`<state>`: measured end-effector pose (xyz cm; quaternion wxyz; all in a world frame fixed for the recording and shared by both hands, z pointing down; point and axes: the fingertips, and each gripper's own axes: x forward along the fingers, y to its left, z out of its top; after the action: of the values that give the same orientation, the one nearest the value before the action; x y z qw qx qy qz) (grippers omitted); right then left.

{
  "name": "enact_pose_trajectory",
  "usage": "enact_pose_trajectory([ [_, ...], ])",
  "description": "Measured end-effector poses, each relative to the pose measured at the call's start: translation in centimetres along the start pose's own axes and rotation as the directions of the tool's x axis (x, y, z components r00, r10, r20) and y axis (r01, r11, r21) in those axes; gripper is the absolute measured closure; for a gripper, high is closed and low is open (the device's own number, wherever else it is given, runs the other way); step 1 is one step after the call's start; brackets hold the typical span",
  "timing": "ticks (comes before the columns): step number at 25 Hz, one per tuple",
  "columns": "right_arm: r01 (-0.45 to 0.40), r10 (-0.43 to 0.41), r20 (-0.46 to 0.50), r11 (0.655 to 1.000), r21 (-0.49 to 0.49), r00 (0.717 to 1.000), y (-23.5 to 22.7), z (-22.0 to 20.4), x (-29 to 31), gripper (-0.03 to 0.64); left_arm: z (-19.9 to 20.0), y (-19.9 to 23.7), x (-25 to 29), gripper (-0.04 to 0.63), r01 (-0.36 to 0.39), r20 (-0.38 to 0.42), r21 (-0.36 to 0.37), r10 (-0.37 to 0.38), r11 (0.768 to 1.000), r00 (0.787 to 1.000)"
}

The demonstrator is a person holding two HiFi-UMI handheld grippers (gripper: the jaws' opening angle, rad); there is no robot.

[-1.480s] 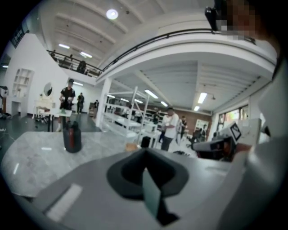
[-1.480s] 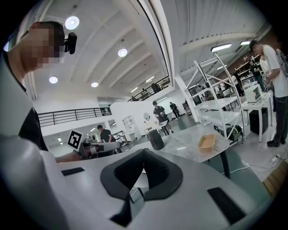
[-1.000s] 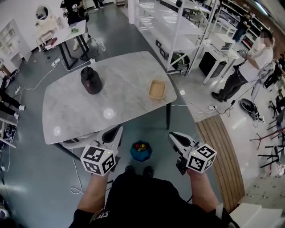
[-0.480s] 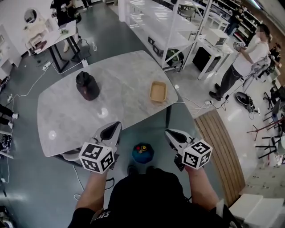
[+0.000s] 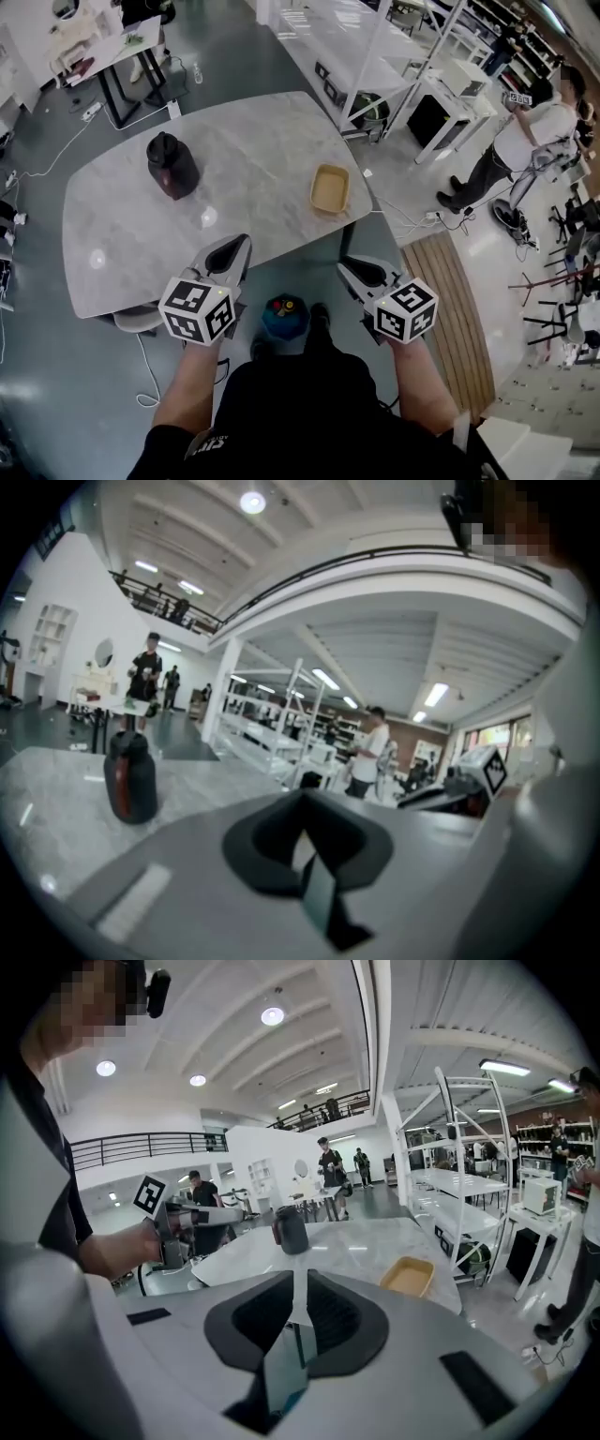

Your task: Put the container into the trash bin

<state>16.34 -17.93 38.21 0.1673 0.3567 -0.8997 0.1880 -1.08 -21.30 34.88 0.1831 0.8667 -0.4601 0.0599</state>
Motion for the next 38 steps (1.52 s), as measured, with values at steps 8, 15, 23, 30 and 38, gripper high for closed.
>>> enact_pose_trajectory([
  [8, -0.070, 0.061, -0.108, 0.994, -0.087, 0.992, -7.6, 1.0, 3.8, 0.543, 2.1, 0.4, 4.9, 0.586, -0.086, 0.011, -0.030, 0.086, 0.996, 0.996],
  [15, -0.137, 0.103, -0.220, 0.980, -0.142, 0.970, -12.3, -0.6, 8.9, 0.509, 0.2, 0.5, 8.2, 0.586, -0.127, -0.046, -0.053, 0.125, 0.990, 0.991],
  [23, -0.222, 0.150, -0.348, 0.959, -0.176, 0.925, -14.3, -3.7, 14.0, 0.480, -1.2, 1.4, 10.4, 0.586, -0.155, -0.078, -0.075, 0.149, 0.985, 0.986],
  [30, -0.217, 0.111, -0.442, 0.956, -0.197, 0.890, -16.2, -6.9, 18.1, 0.465, -2.3, 2.9, 10.2, 0.586, -0.181, -0.098, -0.088, 0.173, 0.980, 0.980],
  [38, -0.155, 0.016, -0.513, 0.961, -0.231, 0.858, -17.8, -9.8, 20.8, 0.465, -4.4, 4.8, 7.8, 0.586, -0.221, -0.130, -0.124, 0.205, 0.967, 0.970],
])
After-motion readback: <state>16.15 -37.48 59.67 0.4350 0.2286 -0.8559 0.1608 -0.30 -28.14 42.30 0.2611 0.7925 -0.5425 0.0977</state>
